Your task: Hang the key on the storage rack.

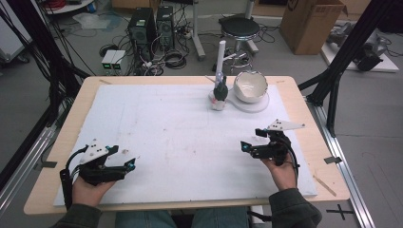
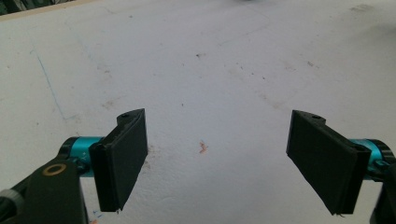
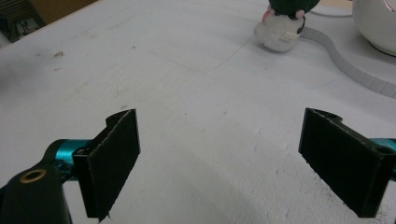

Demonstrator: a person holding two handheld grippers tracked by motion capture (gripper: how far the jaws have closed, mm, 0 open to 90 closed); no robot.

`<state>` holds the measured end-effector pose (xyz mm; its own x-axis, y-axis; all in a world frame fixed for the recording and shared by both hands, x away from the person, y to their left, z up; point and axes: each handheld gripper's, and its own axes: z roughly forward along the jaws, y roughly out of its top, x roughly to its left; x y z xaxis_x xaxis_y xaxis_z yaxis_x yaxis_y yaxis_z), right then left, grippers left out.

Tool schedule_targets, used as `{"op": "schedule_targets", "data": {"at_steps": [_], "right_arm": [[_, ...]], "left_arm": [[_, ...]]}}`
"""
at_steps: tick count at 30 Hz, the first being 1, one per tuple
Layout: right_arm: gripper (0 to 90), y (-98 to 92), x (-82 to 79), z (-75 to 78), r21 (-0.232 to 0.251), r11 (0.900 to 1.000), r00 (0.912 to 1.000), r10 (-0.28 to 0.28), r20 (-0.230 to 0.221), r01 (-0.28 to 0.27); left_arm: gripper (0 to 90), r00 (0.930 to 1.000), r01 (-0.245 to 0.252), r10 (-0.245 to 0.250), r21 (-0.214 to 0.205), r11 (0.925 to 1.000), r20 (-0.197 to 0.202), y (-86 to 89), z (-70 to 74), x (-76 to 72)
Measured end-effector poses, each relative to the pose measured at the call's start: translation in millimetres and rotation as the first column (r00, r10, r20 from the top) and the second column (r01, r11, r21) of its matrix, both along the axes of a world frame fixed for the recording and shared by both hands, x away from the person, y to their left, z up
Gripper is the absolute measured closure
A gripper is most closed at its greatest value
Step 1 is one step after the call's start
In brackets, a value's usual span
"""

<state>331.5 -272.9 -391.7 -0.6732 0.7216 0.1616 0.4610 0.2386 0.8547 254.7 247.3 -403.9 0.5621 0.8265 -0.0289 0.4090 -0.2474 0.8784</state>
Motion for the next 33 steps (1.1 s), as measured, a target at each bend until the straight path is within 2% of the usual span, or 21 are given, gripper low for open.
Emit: {"op": "schedule_targets", "data": {"at_steps": [33], "right_arm": [[11.9, -11.8, -24.9, -13.6, -0.01, 0.9999, 1.0, -0.007, 0.004, 0.007]], "left_arm": [[21.0, 0.9999, 0.005, -0.005, 0.008, 1.0, -0.016, 1.0, -4.7, -1.6]]}}
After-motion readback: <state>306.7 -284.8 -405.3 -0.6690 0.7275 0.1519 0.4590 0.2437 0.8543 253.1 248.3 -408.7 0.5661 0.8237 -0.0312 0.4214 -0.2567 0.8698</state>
